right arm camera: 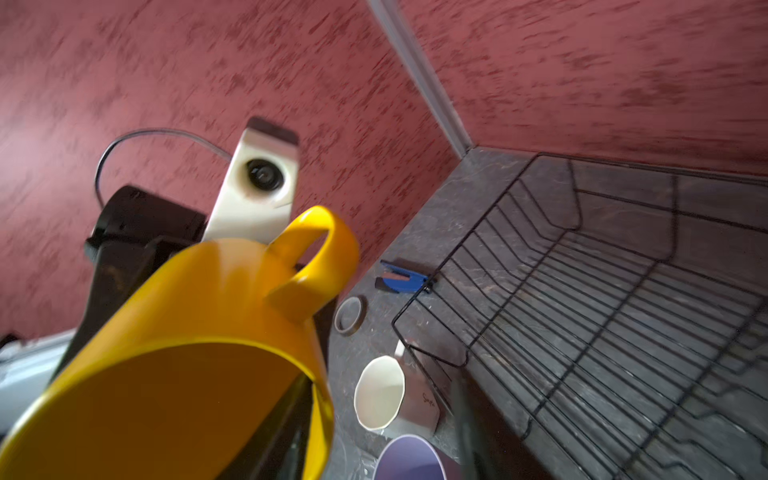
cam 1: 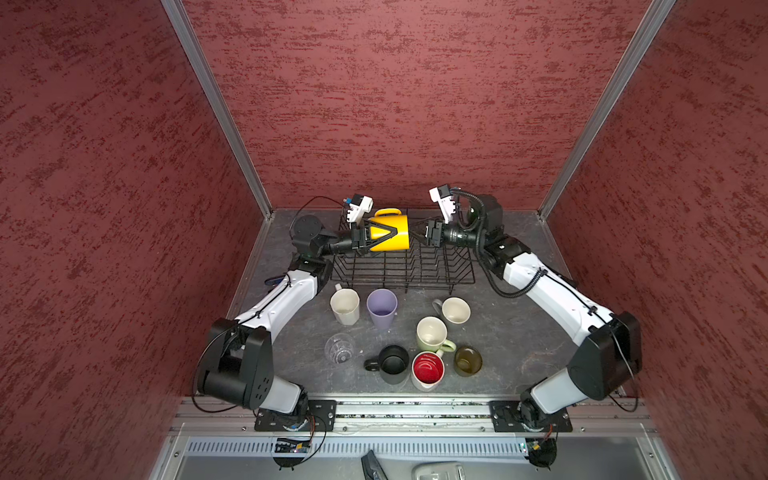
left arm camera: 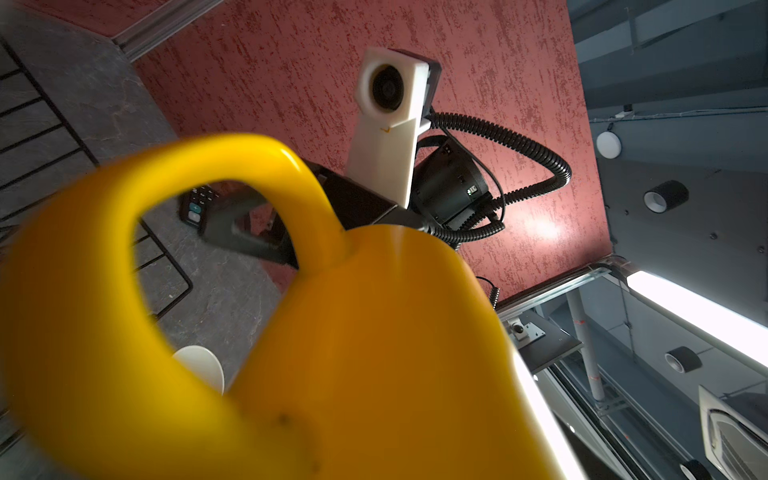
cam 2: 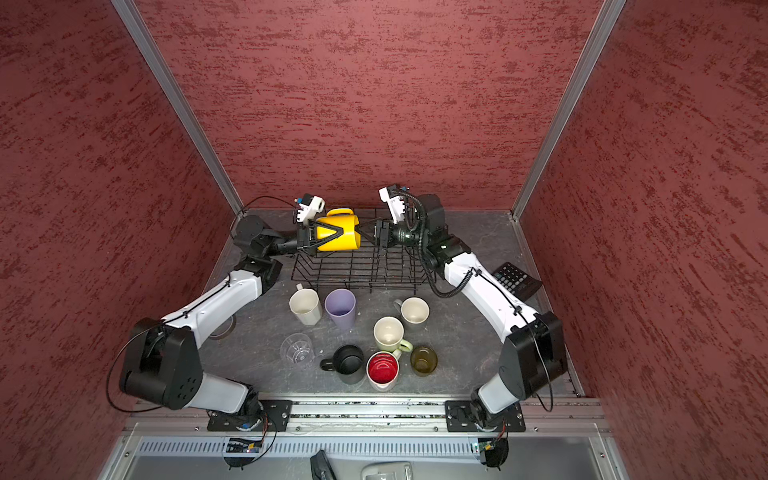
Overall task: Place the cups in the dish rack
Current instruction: 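Grasp the yellow mug with the left gripper and open the right gripper, then lower the yellow mug into the rack with the left gripper while right arm withdraws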
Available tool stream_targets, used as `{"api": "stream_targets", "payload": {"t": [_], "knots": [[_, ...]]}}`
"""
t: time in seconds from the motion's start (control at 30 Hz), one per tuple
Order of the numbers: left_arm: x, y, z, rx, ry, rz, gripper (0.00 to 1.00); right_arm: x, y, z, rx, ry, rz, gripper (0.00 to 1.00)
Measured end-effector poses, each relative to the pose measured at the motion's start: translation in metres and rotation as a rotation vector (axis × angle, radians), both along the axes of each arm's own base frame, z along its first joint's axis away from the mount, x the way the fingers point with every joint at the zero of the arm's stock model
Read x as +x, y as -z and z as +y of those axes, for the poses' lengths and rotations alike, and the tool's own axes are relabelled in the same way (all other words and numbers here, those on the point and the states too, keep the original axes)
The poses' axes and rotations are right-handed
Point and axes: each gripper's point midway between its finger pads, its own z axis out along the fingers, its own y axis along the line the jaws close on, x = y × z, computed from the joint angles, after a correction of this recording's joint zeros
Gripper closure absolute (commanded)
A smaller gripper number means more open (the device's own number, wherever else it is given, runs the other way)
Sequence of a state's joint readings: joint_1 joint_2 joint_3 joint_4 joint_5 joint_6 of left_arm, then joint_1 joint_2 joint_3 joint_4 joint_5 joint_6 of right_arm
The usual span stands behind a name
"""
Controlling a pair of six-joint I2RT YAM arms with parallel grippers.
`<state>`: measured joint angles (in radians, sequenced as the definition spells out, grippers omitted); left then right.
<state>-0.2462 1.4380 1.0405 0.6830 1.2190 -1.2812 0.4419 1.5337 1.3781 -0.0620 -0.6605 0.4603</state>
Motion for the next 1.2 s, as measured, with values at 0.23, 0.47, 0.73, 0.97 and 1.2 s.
{"api": "stream_targets", "payload": {"t": [0.23,0.47,0.73,0.97,1.2], "knots": [[0.011,-0.037,0.019,0.164,-0.208,-0.099,1.00,0.018,-0.010,-0.091,-0.050,0.360,-0.027,0.07],[0.040,-0.013,0.049,0.451,-0.433,-0.058,1.00,0.009,-0.008,-0.136,-0.088,0.535,-0.041,0.01],[0.064,0.055,0.073,0.832,-0.522,0.056,1.00,0.008,-0.005,-0.150,-0.099,0.595,-0.051,0.01],[0.082,0.083,0.087,1.064,-0.538,0.080,1.00,0.010,0.012,-0.153,-0.118,0.600,-0.022,0.01],[0.115,0.091,0.089,1.190,-0.547,0.042,1.00,0.011,0.013,-0.155,-0.124,0.603,-0.024,0.01]]}}
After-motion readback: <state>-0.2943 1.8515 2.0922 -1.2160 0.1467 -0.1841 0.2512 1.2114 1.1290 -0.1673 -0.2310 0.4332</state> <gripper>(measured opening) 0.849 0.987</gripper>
